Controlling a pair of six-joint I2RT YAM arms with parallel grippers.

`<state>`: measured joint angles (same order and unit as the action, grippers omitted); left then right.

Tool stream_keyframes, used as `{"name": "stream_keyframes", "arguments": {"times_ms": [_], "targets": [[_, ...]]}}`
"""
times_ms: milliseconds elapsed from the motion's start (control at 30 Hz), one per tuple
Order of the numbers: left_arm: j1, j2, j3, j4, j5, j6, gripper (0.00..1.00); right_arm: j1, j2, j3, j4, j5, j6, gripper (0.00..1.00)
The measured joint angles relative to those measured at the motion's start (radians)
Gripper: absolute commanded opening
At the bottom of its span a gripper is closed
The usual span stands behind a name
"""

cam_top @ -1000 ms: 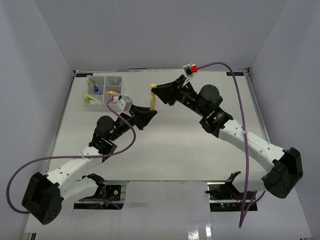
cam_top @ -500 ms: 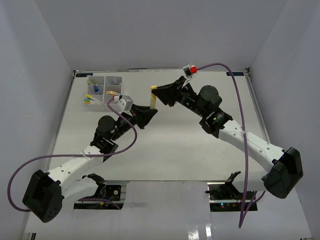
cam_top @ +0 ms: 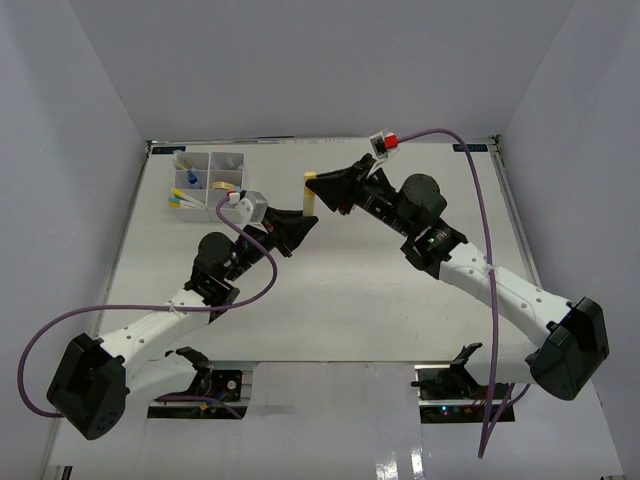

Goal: Sort the stationery into containers
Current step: Close the pen cap on the pen.

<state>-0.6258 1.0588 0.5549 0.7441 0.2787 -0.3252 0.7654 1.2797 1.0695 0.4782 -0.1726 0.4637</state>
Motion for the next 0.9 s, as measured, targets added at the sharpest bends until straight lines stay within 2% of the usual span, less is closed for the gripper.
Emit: {"name": "stream_keyframes", "arguments": {"times_ms": [333, 733, 900], "targets": [[-0.001, 0.01, 0.0, 0.035, 0.018, 0.029, 0.0, 0.0, -0.02, -0.004, 0.0, -0.018, -0.027, 0.13], [-0.001, 0.013, 0.0, 0.047, 0.069, 0.09, 0.0, 0.0, -0.053, -0.022, -0.006, -0.043, -0.057, 0.26], [-0.001, 0.009, 0.0, 0.048, 0.079, 0.113, 0.0, 0.0, -0.071, -0.034, -0.005, -0.043, -0.061, 0.27]]}}
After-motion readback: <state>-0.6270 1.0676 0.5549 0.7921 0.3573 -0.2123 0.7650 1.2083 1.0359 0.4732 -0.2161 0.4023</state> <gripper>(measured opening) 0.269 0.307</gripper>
